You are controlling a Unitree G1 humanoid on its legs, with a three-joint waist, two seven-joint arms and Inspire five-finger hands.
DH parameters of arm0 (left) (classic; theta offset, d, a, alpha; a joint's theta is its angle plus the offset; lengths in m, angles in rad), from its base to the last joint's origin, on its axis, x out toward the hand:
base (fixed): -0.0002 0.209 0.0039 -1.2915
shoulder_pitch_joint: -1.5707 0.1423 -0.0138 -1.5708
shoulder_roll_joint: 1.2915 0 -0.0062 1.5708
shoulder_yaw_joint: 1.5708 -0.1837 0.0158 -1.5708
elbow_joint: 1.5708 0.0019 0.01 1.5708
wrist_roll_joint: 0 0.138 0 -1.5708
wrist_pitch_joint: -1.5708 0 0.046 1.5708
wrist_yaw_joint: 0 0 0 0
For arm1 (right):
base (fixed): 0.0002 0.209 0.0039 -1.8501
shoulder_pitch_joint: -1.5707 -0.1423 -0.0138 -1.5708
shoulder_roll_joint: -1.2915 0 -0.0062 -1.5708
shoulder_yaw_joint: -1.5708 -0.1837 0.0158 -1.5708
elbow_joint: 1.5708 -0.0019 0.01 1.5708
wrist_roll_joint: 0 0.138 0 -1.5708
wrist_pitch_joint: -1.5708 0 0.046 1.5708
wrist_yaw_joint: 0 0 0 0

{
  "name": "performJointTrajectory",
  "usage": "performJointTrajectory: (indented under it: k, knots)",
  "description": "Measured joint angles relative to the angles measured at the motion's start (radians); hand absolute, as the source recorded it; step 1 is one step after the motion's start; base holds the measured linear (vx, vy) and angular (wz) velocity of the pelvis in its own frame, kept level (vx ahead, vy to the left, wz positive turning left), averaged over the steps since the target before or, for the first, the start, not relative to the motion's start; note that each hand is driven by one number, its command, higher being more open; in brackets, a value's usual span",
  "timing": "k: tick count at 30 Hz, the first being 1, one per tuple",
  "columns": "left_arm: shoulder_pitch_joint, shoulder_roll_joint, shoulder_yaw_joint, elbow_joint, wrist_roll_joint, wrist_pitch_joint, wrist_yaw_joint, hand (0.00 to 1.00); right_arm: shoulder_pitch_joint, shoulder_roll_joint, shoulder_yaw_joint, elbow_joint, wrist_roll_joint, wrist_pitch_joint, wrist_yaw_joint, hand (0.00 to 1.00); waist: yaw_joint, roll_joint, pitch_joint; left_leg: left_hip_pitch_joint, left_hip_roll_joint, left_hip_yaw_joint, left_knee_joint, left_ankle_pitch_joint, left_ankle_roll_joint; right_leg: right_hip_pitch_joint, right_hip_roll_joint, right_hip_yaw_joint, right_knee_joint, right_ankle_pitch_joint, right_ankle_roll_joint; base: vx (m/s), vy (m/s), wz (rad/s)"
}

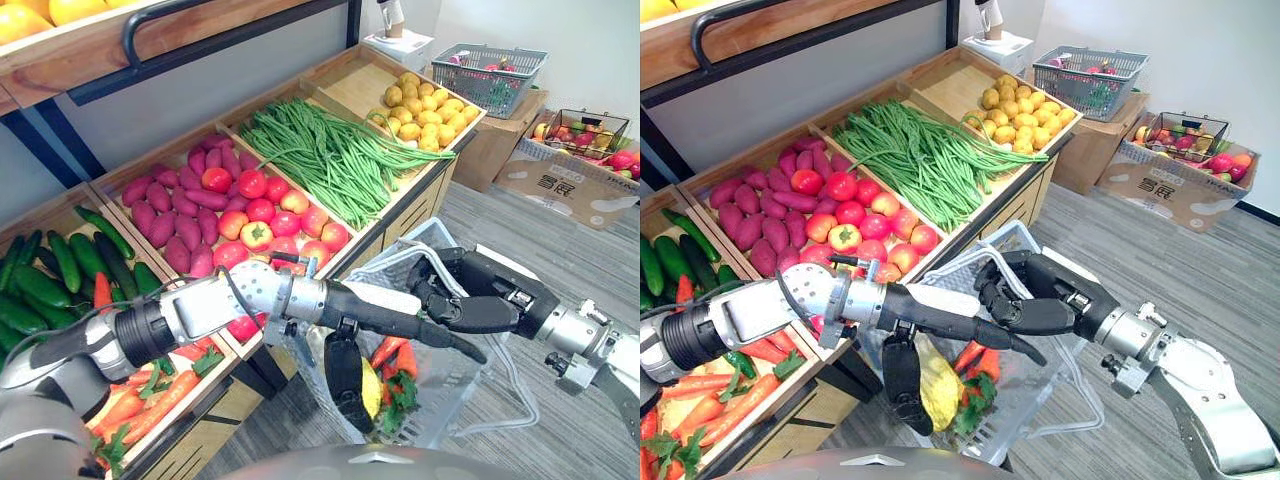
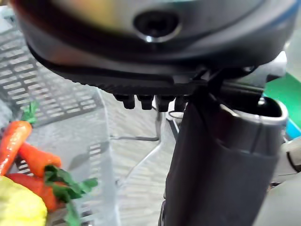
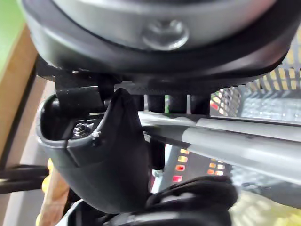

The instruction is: Pick vegetable in the basket

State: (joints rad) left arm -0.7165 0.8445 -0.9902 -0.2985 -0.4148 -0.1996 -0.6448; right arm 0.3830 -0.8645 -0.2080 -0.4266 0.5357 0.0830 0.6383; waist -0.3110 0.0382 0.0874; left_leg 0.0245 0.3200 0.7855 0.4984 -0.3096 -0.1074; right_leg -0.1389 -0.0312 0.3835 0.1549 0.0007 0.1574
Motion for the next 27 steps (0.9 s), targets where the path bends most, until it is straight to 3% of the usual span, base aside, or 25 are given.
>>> performJointTrajectory:
  k: [6, 12, 17, 19, 25, 27]
  knots:
    - [0.000, 0.046, -0.029, -0.029, -0.076, 0.024, -0.019, 1.00, 0.009, -0.002, -0.001, 0.000, -0.019, 0.000, 0.001, 0.00, -0.001, -0.014, -0.009, 0.003, -0.022, -0.018, -0.014, 0.005, 0.005, 0.016, -0.021, -0.016, -0.019, 0.003, 0.006, -0.01, 0.025, 0.11]
    - [-0.001, 0.157, -0.006, -0.034, -0.093, 0.030, -0.023, 1.00, 0.020, -0.002, -0.004, 0.001, -0.019, 0.000, 0.001, 0.00, 0.007, -0.015, -0.011, 0.000, -0.028, -0.027, -0.017, 0.007, 0.007, 0.017, -0.029, -0.026, -0.020, 0.002, 0.004, 0.00, 0.015, 0.05]
    - [0.054, 0.244, 0.204, -0.077, -0.099, 0.027, -0.008, 1.00, 0.056, 0.011, -0.022, 0.007, -0.018, 0.000, 0.001, 0.00, 0.009, -0.015, -0.019, -0.017, -0.030, -0.046, -0.017, 0.012, 0.013, 0.019, -0.034, -0.045, -0.021, 0.003, 0.006, 0.05, 0.010, 0.10]
    - [0.141, 0.260, 0.318, -0.089, -0.138, 0.021, 0.019, 1.00, 0.082, 0.045, -0.024, 0.032, -0.017, -0.001, 0.000, 0.00, 0.017, -0.024, -0.031, -0.017, -0.034, -0.060, -0.029, 0.020, 0.015, 0.032, -0.037, -0.058, -0.032, 0.005, 0.007, 0.09, 0.011, 0.16]
    - [0.312, 0.265, 0.461, -0.106, -0.174, 0.012, 0.045, 1.00, 0.122, 0.128, -0.028, 0.105, -0.008, -0.004, -0.024, 0.00, 0.037, -0.053, -0.052, -0.021, -0.071, -0.107, -0.085, 0.050, 0.019, 0.054, -0.066, -0.111, -0.061, 0.004, 0.006, 0.02, 0.017, 0.27]
    - [0.374, 0.264, 0.519, -0.106, -0.174, 0.006, 0.060, 1.00, 0.135, 0.145, -0.029, 0.157, 0.001, -0.008, -0.041, 0.00, 0.059, -0.056, -0.061, -0.038, -0.083, -0.130, -0.097, 0.059, 0.023, 0.055, -0.078, -0.135, -0.071, 0.004, 0.006, 0.01, 0.033, 0.34]
